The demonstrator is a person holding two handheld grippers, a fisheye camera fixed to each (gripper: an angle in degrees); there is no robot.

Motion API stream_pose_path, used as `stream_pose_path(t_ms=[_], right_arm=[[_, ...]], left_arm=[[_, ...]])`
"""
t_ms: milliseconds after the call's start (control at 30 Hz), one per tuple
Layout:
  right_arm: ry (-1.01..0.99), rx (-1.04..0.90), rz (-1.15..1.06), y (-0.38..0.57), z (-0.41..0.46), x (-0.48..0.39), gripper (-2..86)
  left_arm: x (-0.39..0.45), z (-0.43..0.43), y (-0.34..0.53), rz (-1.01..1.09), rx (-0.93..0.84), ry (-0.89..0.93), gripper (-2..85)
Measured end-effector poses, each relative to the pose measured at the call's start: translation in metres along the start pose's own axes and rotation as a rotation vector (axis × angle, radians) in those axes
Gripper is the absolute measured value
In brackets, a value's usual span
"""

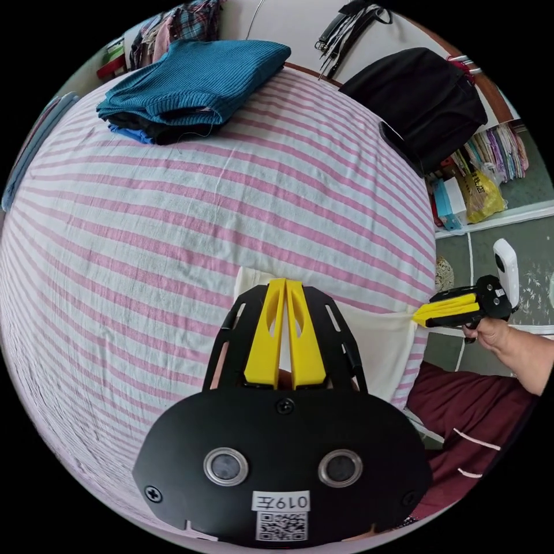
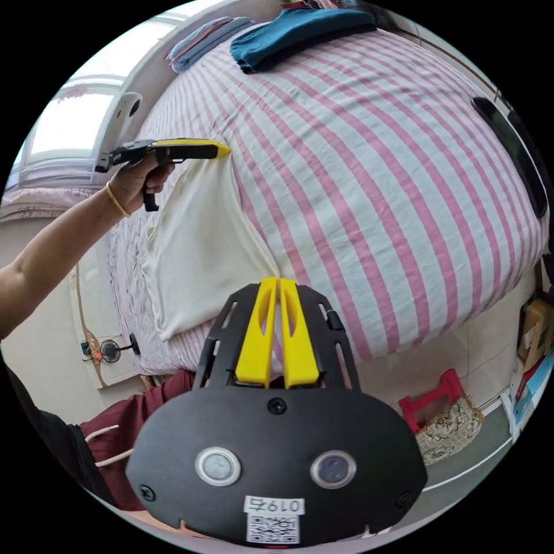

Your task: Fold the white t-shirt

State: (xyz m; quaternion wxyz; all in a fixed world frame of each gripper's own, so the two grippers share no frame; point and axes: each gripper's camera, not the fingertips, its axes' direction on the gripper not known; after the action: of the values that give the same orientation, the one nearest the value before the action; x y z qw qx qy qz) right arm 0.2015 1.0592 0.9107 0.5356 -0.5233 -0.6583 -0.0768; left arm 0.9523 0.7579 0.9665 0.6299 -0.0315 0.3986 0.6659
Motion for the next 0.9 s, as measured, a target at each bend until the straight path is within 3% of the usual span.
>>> stream_pose_path(t_ms=[100, 300, 467, 533, 667, 900], right_arm=[[0.008, -0.015, 0.005, -0.011, 0.006, -0.011, 2.0], [0.101, -0.067, -0.116, -0.021, -0.009, -0.047, 7.8], [0.147, -0.04, -0.068, -0.008, -0.03, -0.063, 5.6], [0.174, 0.003, -0.114, 0.0, -0.042, -0.09, 3.7], [0.2, 0.03, -0.224, 0.011, -0.044, -0.149, 1.8], [-0.047, 0.017, -0.269, 0.039, 0.001, -0.269, 1.2]], left_arm=[[-0.014, 0.002, 0.005, -0.064, -0.003, 0.011, 0.5], [-0.041, -0.007, 0.016, 0.038, -0.037, 0.1, 0.6], [-0.091, -0.035, 0.042, -0.018, 0.07, 0.214, 0.6], [-0.105, -0.05, 0.059, -0.055, 0.116, 0.178, 0.6], [-0.13, -0.082, 0.14, -0.087, 0.215, 0.17, 0.8], [-0.166, -0.091, 0.366, -0.305, 0.262, 0.201, 1.5]])
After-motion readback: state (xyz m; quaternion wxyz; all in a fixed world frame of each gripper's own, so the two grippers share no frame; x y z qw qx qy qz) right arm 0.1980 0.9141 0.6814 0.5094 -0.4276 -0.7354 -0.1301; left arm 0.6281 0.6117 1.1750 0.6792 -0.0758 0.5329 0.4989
